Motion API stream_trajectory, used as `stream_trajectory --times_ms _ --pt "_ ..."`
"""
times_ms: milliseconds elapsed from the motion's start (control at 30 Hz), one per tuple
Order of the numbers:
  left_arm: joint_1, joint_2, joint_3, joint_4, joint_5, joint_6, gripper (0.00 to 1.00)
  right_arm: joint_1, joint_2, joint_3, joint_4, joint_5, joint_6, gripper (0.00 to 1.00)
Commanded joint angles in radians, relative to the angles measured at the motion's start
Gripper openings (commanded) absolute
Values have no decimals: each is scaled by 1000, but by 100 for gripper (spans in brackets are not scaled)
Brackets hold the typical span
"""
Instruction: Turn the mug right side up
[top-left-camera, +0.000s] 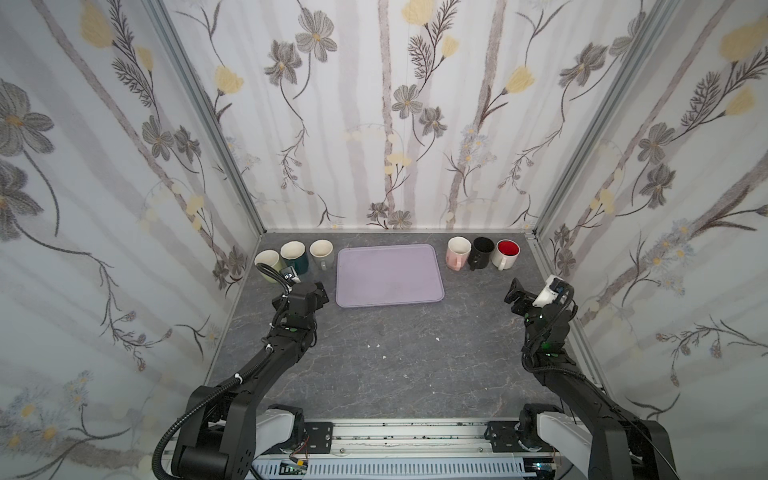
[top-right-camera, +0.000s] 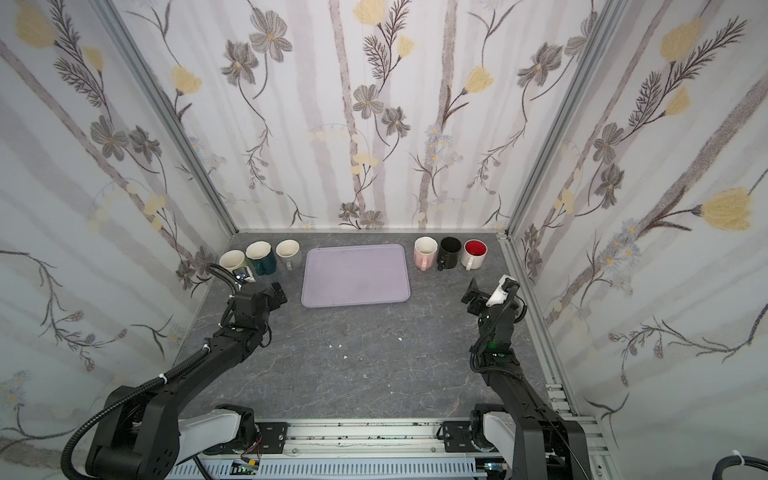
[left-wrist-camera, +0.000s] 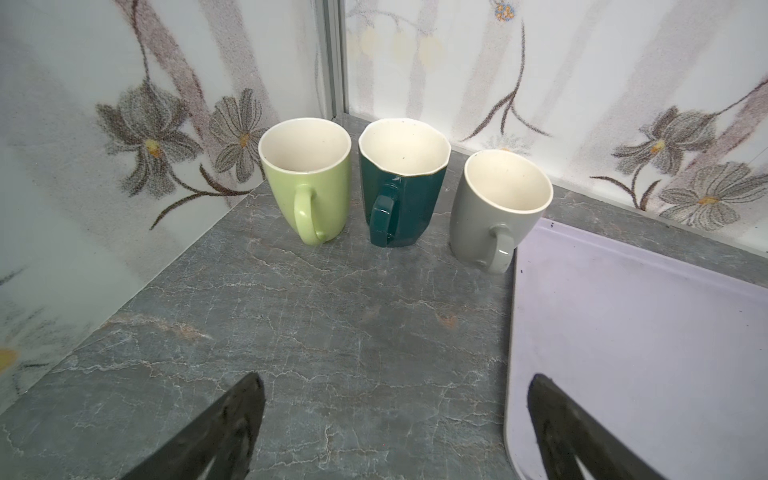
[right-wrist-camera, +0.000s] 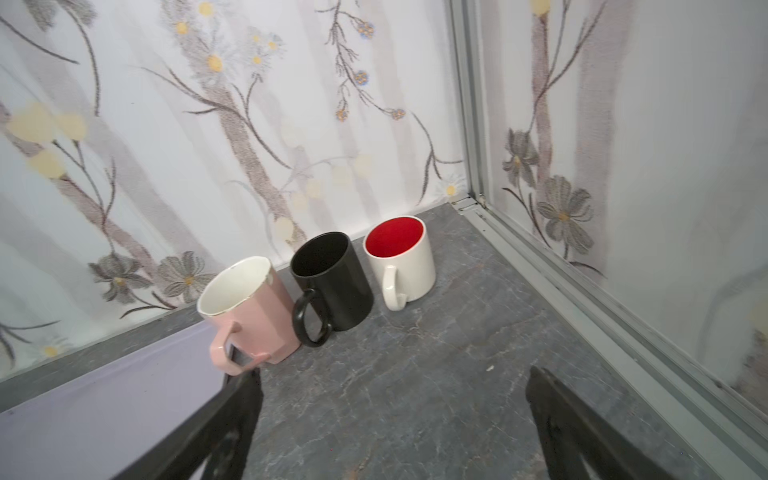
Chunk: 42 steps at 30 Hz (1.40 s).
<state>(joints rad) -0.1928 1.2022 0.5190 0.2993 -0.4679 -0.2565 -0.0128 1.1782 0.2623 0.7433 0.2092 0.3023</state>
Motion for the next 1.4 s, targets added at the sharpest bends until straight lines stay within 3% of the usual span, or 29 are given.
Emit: stream_trajectory --times_ms 0,133,267,367,700,933,1067,1233,1300,1367 --pt "15 9 -15 95 -42 40 100 -16 14 -32 144 160 -21 100" --pt "15 42 -74 234 -40 112 100 -89 63 -56 235 83 -6 100" --pt "26 117 -85 265 -3 128 100 -95 143 -16 227 136 -14 100" --pt "27 156 -76 282 0 165 100 -145 199 -2 249 75 41 100" --pt "81 177 -111 374 131 207 100 -151 196 -7 262 27 24 100" --pt "93 221 -77 374 135 235 100 -91 193 -32 342 -16 -76 100" --pt "98 209 -98 404 172 244 100 9 223 -41 411 41 -178 100" --pt "102 224 -89 400 177 249 100 50 272 -38 474 75 -230 100" --pt "117 306 -170 645 228 264 100 50 263 -38 461 74 -228 100" --pt "140 380 -157 696 314 272 100 50 261 -37 449 74 -224 100"
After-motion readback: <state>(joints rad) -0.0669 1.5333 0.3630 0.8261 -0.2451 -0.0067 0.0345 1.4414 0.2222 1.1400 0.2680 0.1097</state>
